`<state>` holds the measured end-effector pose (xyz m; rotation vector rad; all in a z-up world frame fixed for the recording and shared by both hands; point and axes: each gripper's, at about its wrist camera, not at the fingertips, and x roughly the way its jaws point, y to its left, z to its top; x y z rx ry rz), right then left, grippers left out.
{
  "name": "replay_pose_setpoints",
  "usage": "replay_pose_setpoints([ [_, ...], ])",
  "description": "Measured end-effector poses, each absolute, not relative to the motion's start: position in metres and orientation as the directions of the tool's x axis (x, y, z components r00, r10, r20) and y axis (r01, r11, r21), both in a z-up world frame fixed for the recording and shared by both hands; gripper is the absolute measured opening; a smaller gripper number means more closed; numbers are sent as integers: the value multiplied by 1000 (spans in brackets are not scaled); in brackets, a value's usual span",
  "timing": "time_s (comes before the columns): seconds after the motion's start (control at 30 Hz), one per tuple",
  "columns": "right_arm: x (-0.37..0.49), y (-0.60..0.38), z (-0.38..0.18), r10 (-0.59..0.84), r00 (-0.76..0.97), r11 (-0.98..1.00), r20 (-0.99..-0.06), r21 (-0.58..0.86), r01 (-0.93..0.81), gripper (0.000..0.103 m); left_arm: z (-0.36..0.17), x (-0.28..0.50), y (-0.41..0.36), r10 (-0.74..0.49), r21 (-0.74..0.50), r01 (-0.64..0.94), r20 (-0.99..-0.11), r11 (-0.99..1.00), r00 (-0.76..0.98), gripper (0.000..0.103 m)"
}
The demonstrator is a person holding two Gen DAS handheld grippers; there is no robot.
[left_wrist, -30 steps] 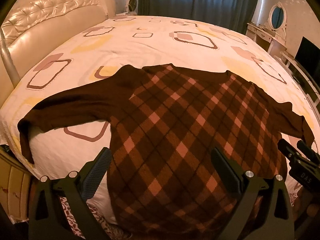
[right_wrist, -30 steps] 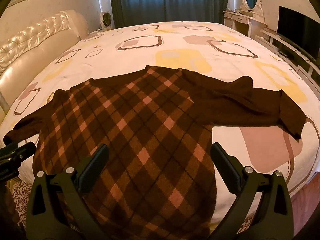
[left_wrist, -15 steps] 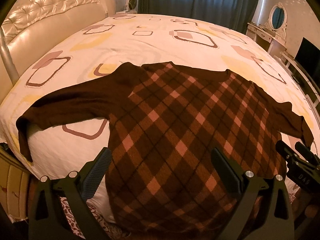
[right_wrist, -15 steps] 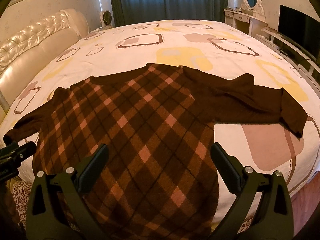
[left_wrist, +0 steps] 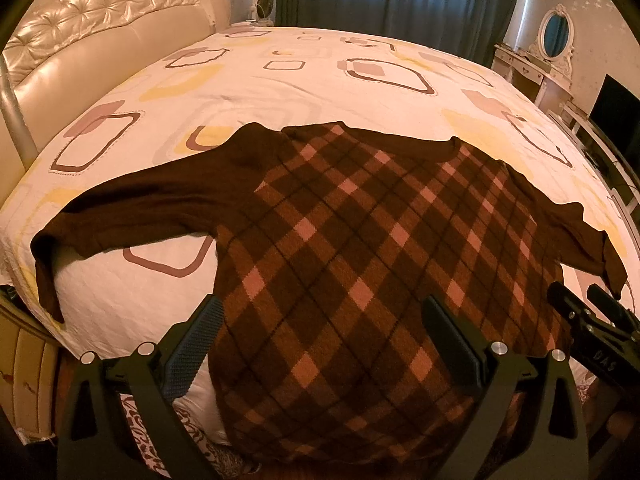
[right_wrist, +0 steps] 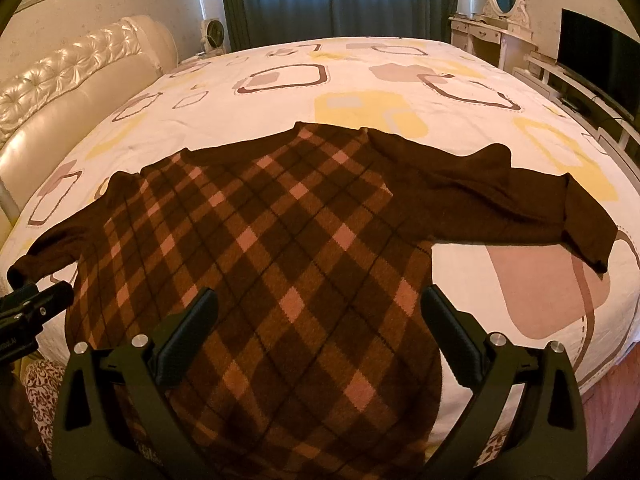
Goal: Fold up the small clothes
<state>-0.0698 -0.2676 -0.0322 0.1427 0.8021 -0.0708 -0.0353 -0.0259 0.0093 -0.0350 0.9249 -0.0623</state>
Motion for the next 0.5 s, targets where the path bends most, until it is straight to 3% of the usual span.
replay_pose_setpoints([
  [0.5, -69, -266, -35, -7, 685, 989, -729, 96, 112, 101, 6, -37, -29, -78, -65, 42, -798, 997, 597, 99],
])
